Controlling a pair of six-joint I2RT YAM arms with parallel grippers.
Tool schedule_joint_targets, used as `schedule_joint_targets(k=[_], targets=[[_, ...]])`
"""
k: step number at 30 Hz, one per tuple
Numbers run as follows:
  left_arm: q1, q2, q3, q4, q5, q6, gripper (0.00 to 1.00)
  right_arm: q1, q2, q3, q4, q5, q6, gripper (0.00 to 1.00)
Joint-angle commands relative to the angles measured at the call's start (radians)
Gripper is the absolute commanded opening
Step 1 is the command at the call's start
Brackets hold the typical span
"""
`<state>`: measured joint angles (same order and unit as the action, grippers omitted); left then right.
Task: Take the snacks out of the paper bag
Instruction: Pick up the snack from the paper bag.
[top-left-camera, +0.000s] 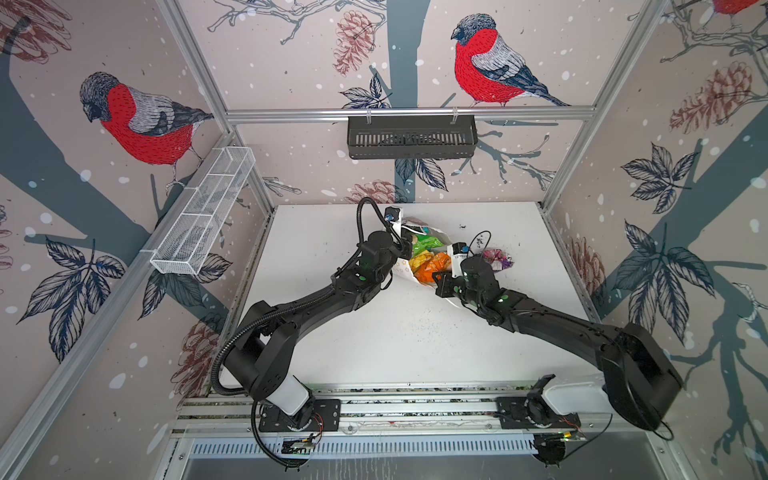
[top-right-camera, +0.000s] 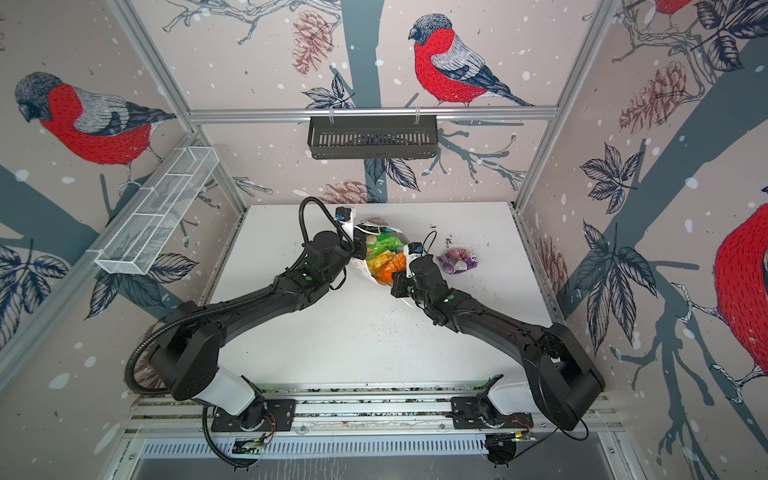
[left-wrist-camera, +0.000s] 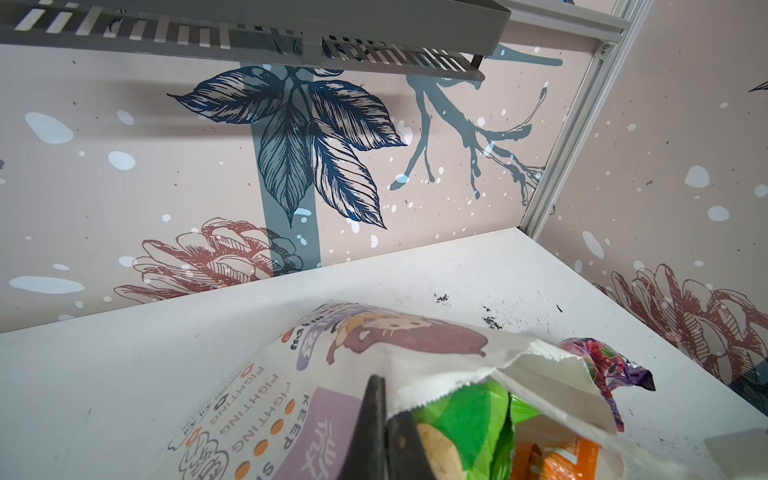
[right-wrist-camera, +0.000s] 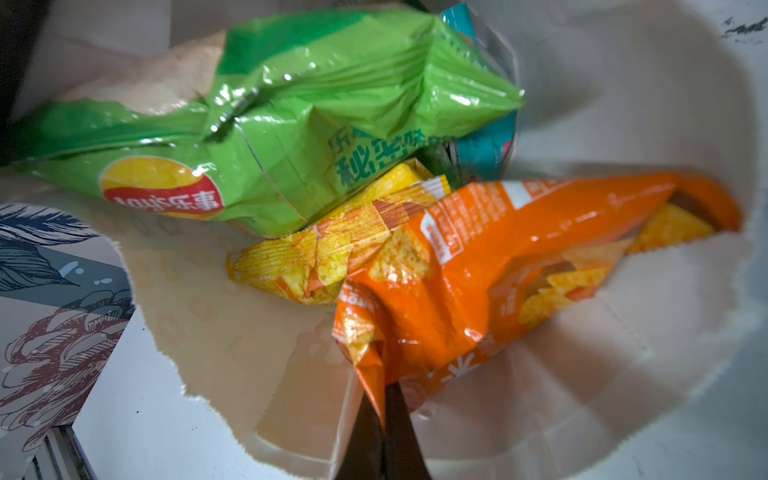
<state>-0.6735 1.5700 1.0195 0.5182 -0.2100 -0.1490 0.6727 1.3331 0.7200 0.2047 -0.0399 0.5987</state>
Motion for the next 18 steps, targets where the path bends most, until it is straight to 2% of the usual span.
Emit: schedule_joint_targets(k=[1, 18], targets=[[-0.003, 0.002, -0.007, -0.024, -0.004, -0.003, 0.0, 0.002, -0.043, -0.028, 0.097, 0.037, -0.007, 0.02], [-0.003, -0.001, -0.014, -0.025, -0.017, -0.002, 0.0, 0.007, -0.25, -0.128, 0.194, 0.173, -0.077, 0.01]])
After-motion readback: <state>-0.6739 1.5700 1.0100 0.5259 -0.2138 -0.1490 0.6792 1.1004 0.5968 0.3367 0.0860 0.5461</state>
